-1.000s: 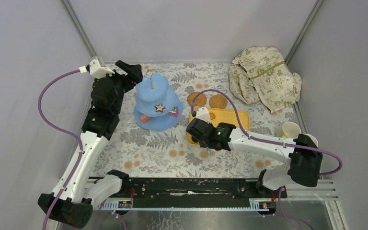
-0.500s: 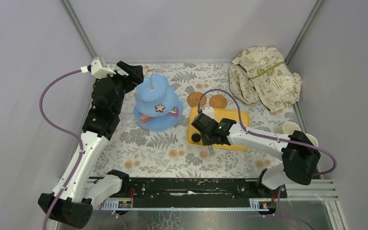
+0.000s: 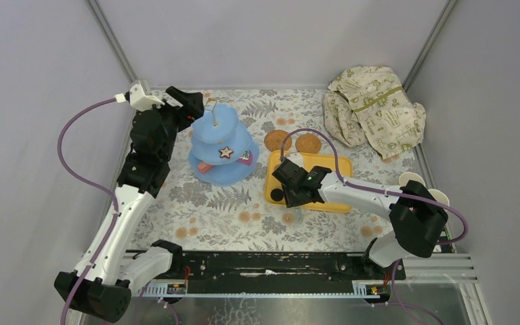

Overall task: Serve the afternoon tea
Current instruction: Place the clamp on the tray.

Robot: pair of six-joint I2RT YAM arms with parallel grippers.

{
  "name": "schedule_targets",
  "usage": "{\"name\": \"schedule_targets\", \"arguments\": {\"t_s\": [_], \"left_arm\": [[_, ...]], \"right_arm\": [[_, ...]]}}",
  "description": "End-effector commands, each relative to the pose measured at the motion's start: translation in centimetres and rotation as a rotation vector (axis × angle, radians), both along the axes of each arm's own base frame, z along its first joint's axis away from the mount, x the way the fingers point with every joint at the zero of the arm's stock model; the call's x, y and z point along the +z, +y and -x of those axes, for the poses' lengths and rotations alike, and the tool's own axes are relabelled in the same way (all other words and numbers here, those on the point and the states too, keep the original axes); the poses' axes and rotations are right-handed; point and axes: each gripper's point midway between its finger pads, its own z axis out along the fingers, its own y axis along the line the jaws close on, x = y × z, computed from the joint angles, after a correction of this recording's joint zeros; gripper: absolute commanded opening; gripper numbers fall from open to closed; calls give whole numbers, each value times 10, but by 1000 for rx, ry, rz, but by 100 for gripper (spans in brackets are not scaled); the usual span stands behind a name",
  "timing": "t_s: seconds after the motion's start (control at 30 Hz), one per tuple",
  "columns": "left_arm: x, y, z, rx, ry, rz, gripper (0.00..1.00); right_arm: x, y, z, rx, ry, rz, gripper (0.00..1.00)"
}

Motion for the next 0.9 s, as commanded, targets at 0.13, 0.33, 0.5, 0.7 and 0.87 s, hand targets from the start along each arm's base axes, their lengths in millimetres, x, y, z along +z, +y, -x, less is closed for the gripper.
{"name": "schedule_targets", "arguments": {"t_s": [0.13, 0.33, 0.5, 0.7, 0.87], "left_arm": [[11, -2, -4, -7, -49, 24, 94], [9, -3, -5, -10, -44, 29, 94], [8, -3, -4, -11, -42, 29, 94], [5, -4, -4, -16, -38, 30, 94], [3, -4, -4, -15, -35, 31, 94]], "right_arm": [[2, -3, 3, 16, 19, -12, 45], [-3, -7, 3, 13, 29, -2, 45], [-8, -7, 2, 8, 18, -11, 46], [-9, -10, -4, -1, -20, 0, 57], [-1, -11, -5, -7, -60, -33, 64]]}}
